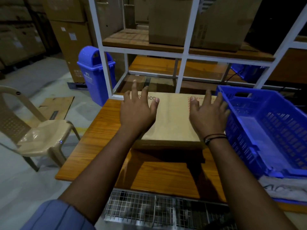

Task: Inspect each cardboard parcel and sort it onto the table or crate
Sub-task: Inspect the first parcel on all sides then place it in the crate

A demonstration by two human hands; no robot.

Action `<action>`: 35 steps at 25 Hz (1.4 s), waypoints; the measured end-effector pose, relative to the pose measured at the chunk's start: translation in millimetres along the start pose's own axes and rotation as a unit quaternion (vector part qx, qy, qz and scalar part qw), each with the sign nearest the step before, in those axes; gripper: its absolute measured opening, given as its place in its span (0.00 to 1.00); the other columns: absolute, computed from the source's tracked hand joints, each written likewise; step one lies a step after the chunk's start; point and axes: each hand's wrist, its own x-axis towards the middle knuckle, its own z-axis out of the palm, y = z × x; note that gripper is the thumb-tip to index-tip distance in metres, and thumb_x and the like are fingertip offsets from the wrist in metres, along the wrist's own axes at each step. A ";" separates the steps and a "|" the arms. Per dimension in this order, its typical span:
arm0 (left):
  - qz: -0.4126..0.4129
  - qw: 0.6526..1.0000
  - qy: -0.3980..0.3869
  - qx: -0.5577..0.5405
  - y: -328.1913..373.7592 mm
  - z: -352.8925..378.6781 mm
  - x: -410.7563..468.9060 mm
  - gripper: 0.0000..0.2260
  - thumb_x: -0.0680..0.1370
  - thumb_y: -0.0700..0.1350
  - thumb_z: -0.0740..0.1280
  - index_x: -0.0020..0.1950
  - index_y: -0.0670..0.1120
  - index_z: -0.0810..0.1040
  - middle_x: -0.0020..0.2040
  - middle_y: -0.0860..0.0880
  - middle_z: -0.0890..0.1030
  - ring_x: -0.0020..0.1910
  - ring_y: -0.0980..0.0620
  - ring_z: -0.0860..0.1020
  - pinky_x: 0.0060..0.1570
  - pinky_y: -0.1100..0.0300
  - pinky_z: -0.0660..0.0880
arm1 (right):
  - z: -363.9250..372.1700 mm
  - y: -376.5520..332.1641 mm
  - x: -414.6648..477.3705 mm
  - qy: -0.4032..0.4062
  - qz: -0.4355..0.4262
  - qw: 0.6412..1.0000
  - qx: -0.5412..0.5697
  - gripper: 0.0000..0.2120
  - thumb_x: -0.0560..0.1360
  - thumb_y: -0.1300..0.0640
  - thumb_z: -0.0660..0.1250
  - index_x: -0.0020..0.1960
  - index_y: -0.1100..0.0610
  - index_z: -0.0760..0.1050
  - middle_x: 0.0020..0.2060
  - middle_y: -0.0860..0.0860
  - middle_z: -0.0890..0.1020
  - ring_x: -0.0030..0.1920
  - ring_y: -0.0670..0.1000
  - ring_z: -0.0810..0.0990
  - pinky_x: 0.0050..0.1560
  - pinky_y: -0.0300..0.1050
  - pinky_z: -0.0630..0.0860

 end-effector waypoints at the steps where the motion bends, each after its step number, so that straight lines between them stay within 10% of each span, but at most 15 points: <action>1: 0.005 1.000 -0.003 0.018 1.0 0.9 0.6 0.29 0.84 0.66 0.51 0.81 0.53 0.62 0.85 0.44 0.53 0.80 0.38 0.60 0.70 0.41 0.67 | 1.6 -5.4 -3.2 -0.013 -0.021 1.000 -0.007 0.37 0.82 0.32 0.44 0.84 0.52 0.52 0.83 0.62 0.52 0.82 0.67 0.50 0.80 0.68 0.50; 5: 0.007 1.000 0.000 0.025 -5.2 2.0 4.7 0.30 0.84 0.67 0.49 0.82 0.54 0.60 0.85 0.44 0.53 0.81 0.38 0.56 0.73 0.40 0.62 | 16.0 -37.7 -16.8 -0.058 -0.141 0.987 -0.047 0.39 0.82 0.30 0.40 0.85 0.51 0.40 0.83 0.57 0.38 0.82 0.61 0.34 0.80 0.65 0.36; 14: 0.009 1.000 0.009 0.026 -6.5 6.2 4.0 0.31 0.83 0.68 0.50 0.82 0.54 0.61 0.84 0.46 0.57 0.81 0.39 0.57 0.73 0.40 0.63 | 18.1 -35.6 -16.7 -0.076 -0.181 0.978 -0.070 0.39 0.82 0.30 0.37 0.85 0.50 0.37 0.83 0.55 0.37 0.83 0.57 0.34 0.81 0.63 0.36; 25: 0.021 0.998 0.015 -0.052 -32.1 0.4 10.3 0.27 0.82 0.68 0.55 0.78 0.57 0.67 0.80 0.49 0.65 0.78 0.42 0.64 0.67 0.42 0.70 | -24.2 -4.2 -10.5 -0.006 -0.050 0.992 0.114 0.31 0.85 0.39 0.51 0.84 0.51 0.55 0.84 0.55 0.52 0.83 0.57 0.51 0.79 0.60 0.53; 30: 0.018 0.993 -0.012 -0.116 -68.0 -9.7 19.4 0.25 0.82 0.70 0.56 0.76 0.61 0.66 0.76 0.52 0.68 0.73 0.47 0.68 0.63 0.42 0.72 | -12.3 40.3 13.2 -0.115 0.195 0.870 0.437 0.28 0.74 0.25 0.60 0.59 0.46 0.80 0.59 0.51 0.82 0.60 0.55 0.80 0.67 0.61 0.74; 35: 0.017 0.990 -0.019 -0.137 -87.7 -15.8 27.7 0.26 0.83 0.68 0.56 0.79 0.61 0.65 0.81 0.51 0.64 0.80 0.44 0.59 0.73 0.36 0.63 | 14.8 34.1 -26.2 -0.262 0.166 0.782 0.541 0.26 0.85 0.36 0.53 0.75 0.49 0.72 0.67 0.55 0.81 0.66 0.54 0.80 0.70 0.60 0.74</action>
